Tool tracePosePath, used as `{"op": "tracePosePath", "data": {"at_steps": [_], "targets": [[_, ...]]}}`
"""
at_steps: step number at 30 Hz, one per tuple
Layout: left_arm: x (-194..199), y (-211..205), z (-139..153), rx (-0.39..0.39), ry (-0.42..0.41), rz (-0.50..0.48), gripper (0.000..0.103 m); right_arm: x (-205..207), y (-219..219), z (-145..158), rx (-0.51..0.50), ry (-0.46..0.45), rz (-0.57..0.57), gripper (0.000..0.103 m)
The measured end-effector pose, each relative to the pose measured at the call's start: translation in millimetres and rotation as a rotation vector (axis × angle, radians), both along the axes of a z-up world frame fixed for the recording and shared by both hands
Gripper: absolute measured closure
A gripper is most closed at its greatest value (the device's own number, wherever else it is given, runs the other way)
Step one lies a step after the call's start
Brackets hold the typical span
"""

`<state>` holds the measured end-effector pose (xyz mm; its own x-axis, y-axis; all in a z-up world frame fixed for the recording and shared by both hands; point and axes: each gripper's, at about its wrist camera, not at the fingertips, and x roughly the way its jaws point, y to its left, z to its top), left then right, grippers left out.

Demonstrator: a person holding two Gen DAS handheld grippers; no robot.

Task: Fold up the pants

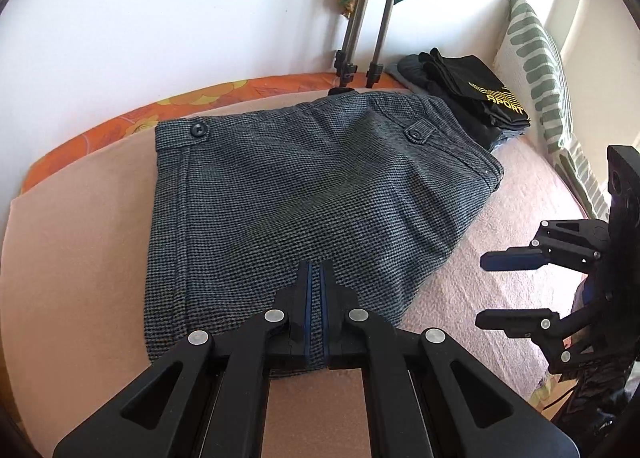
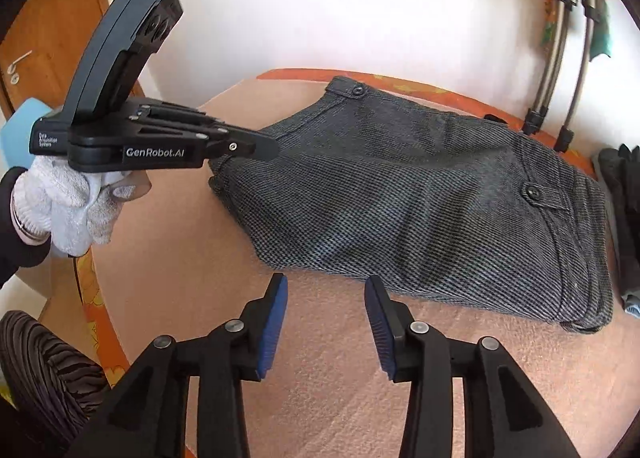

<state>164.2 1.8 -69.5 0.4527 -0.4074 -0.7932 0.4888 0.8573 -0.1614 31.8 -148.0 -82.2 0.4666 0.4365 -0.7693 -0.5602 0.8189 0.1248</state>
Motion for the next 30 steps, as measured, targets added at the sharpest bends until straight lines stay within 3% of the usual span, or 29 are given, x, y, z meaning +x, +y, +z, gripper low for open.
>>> {"op": "tracePosePath", "data": {"at_steps": [1,5,7,12,15,22,30], "targets": [[0,-7,-2,0.003,0.002,-0.014,0.100,2,-13,2,0.018,0.003,-0.048,0.040],[4,-28,-14,0.034,0.017,-0.059,0.100,12,-63,5,0.037,0.012,-0.246,0.036],[6,-32,-23,0.044,0.043,-0.066,0.100,20,-88,4,0.059,0.031,-0.348,0.026],[7,-31,-48,0.067,0.093,-0.060,0.100,39,-146,-6,0.133,0.081,-0.566,0.024],[10,-28,-43,0.048,0.111,-0.045,0.100,48,-171,-16,0.201,0.126,-0.653,0.023],[25,-49,-4,0.005,0.013,-0.035,0.100,59,-200,-45,0.415,0.236,-0.761,0.022],[54,-101,-10,-0.023,0.004,-0.051,0.100,67,-195,-60,0.525,0.234,-0.793,0.021]]}}
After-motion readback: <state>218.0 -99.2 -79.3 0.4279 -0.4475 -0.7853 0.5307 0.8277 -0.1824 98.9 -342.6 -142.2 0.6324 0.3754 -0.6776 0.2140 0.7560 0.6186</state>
